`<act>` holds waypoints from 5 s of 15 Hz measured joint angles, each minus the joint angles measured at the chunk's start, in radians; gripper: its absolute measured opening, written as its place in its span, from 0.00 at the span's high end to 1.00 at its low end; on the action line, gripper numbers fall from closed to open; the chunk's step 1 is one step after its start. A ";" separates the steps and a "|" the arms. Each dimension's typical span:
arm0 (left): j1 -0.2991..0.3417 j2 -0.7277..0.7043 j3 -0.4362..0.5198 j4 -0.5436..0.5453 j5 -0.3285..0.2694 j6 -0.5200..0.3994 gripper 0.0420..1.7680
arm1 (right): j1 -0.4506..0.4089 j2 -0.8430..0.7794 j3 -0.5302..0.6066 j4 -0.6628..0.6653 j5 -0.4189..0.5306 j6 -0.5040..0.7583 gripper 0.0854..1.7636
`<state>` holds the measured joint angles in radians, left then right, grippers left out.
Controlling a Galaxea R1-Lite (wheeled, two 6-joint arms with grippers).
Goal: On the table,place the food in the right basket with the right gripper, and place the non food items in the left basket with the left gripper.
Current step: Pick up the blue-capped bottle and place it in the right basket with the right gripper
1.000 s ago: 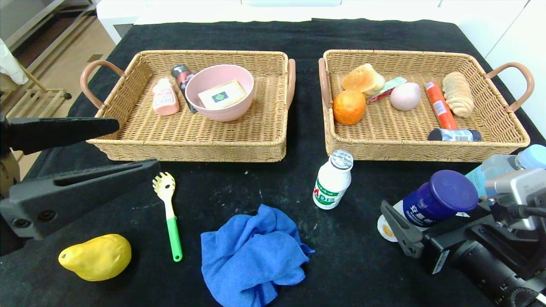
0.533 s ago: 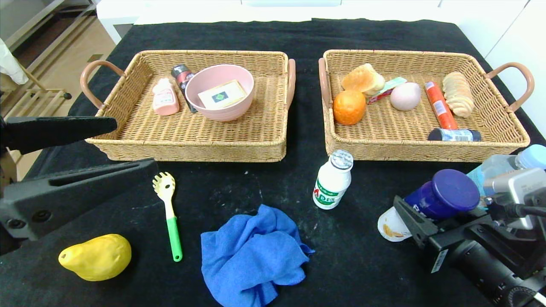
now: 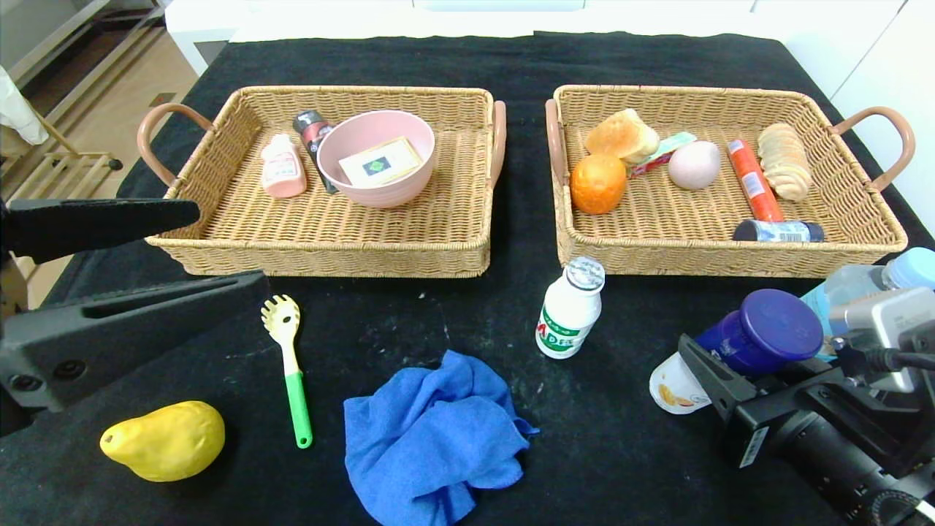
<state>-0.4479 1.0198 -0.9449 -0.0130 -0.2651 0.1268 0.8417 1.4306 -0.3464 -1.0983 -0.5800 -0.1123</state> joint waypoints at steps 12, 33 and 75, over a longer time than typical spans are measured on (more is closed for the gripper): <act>0.000 0.000 0.000 0.000 0.000 0.000 0.03 | 0.031 -0.111 -0.174 0.237 -0.005 -0.060 0.56; 0.000 -0.007 0.000 -0.002 0.000 -0.002 0.03 | -0.477 -0.106 -0.918 0.838 0.443 0.015 0.56; 0.000 -0.011 0.003 -0.002 -0.002 -0.002 0.03 | -0.978 0.227 -1.011 0.824 0.541 0.187 0.23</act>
<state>-0.4479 1.0087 -0.9419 -0.0147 -0.2668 0.1251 -0.1360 1.6572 -1.3577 -0.2747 -0.0394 0.0749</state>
